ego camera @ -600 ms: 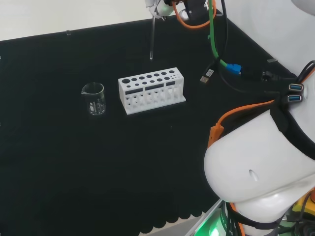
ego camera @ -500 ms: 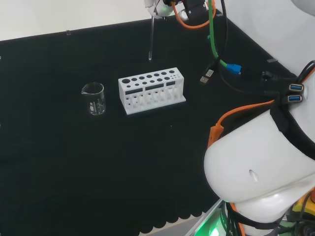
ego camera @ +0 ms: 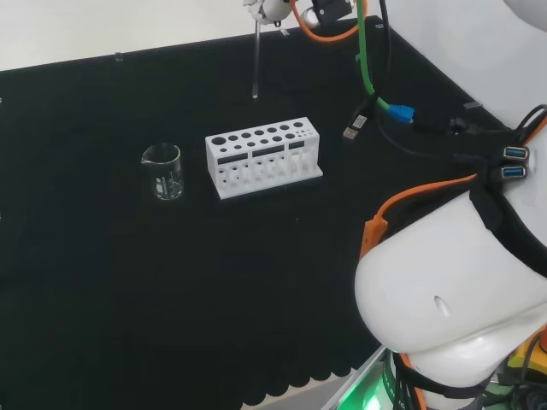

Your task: Stir in the beaker to the left of the white test tube rack with the glass rod.

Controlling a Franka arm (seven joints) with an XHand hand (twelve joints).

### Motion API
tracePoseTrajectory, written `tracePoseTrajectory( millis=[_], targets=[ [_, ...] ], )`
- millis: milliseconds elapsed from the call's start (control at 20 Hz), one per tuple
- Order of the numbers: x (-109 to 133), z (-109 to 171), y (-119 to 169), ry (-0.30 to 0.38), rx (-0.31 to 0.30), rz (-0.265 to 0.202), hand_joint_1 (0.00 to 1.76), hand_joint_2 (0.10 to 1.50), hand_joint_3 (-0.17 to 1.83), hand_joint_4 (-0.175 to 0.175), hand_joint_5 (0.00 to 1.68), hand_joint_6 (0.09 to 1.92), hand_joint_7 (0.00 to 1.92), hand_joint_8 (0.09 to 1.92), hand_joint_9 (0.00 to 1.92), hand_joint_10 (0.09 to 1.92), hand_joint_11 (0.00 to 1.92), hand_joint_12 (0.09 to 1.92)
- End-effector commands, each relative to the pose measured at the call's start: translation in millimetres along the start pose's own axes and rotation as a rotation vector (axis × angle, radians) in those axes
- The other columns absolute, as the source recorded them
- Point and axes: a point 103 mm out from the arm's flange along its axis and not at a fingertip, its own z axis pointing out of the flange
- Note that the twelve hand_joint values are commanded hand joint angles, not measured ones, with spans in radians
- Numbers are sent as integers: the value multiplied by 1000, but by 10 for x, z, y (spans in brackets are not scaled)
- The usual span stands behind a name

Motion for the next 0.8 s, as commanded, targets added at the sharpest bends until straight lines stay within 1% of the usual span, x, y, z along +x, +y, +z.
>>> tracePoseTrajectory(
  millis=[50, 300, 350, 400, 500, 600, 800],
  targets=[
    [303, -92, 111, 22, -10, -63, 1332, 609, 739, -175, 1211, 575, 1384, 746, 1656, 618, 1604, 646],
    [673, -180, 240, 34, -18, -133, 1333, 608, 740, -175, 1212, 573, 1385, 744, 1658, 616, 1605, 644],
    [759, -177, 255, 37, -3, -162, 1333, 608, 740, -175, 1213, 572, 1386, 743, 1658, 615, 1606, 644],
    [784, -175, 259, 29, 1, -175, 1333, 608, 740, -175, 1213, 572, 1386, 743, 1659, 615, 1606, 644],
    [879, -164, 282, 18, -8, -192, 1333, 607, 740, -175, 1214, 571, 1387, 742, 1659, 614, 1606, 643],
    [1000, -139, 299, 10, -5, -212, 1333, 607, 740, -175, 1214, 570, 1387, 741, 1659, 613, 1607, 643],
    [1200, -91, 358, 29, 5, -247, 1333, 607, 740, -175, 1215, 569, 1388, 739, 1661, 611, 1608, 642]
  ],
)
